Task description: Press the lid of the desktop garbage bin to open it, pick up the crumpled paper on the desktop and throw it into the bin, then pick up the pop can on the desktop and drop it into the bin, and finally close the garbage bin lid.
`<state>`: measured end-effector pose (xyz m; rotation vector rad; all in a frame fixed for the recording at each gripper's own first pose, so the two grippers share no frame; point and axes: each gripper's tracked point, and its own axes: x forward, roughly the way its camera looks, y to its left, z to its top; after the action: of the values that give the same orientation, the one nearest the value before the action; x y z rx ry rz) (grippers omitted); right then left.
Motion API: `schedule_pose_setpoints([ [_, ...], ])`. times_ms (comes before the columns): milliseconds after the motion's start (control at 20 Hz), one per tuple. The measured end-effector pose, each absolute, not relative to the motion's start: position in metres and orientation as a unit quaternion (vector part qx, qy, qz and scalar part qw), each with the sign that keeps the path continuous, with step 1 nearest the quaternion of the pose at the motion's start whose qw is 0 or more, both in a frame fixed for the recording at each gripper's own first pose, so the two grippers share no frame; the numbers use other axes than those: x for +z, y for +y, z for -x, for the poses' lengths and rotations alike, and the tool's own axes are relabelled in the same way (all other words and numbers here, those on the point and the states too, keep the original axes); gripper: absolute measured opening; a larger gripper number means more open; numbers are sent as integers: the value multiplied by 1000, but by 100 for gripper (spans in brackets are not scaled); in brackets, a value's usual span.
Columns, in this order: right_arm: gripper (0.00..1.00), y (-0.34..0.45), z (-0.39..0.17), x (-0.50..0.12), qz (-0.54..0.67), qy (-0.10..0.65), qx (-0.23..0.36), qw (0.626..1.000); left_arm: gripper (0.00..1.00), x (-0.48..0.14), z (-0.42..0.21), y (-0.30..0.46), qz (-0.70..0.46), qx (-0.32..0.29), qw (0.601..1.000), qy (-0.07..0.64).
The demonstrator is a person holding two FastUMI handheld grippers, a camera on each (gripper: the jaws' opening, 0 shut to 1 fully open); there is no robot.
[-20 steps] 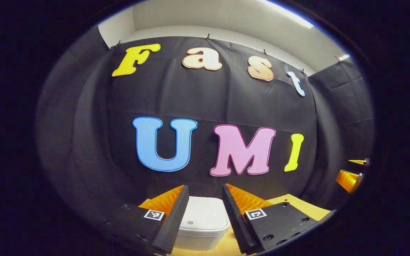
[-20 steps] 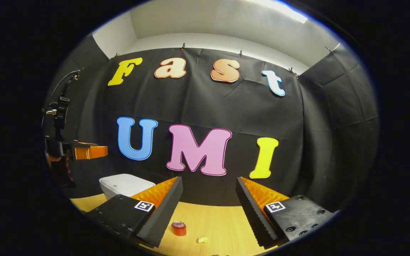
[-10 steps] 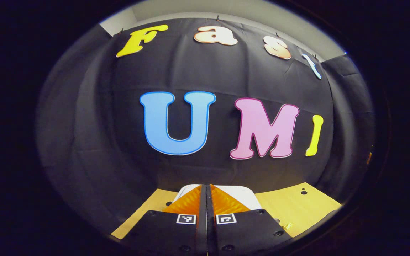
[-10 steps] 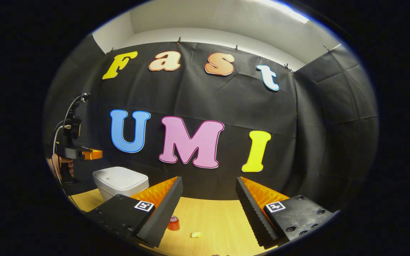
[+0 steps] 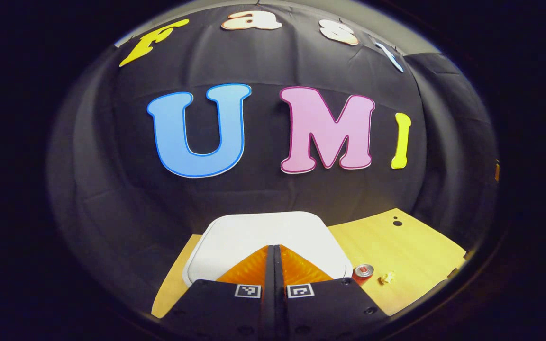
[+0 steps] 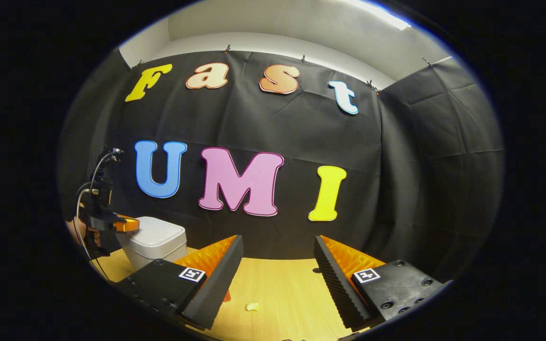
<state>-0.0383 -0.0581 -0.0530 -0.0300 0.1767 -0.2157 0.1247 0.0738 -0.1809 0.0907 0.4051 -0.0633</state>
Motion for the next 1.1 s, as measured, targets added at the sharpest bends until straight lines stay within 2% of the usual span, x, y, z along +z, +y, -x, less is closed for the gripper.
schedule_pose_setpoints([
  [300,97,-52,40,-60,15,96,-103,990,6,-193,-119,71,-41,-35,978,203],
  [550,97,-51,41,-67,17,106,-99,989,6,-198,-114,70,-39,-53,985,160],
  [700,97,-49,42,-69,10,112,-96,989,7,-198,-113,71,-11,-58,985,161],
  [950,97,-49,41,-69,3,113,-92,989,6,-181,-120,77,23,-60,984,164],
  [1100,97,-48,39,-72,-8,121,-90,988,6,-142,-126,76,10,-47,990,131],
])
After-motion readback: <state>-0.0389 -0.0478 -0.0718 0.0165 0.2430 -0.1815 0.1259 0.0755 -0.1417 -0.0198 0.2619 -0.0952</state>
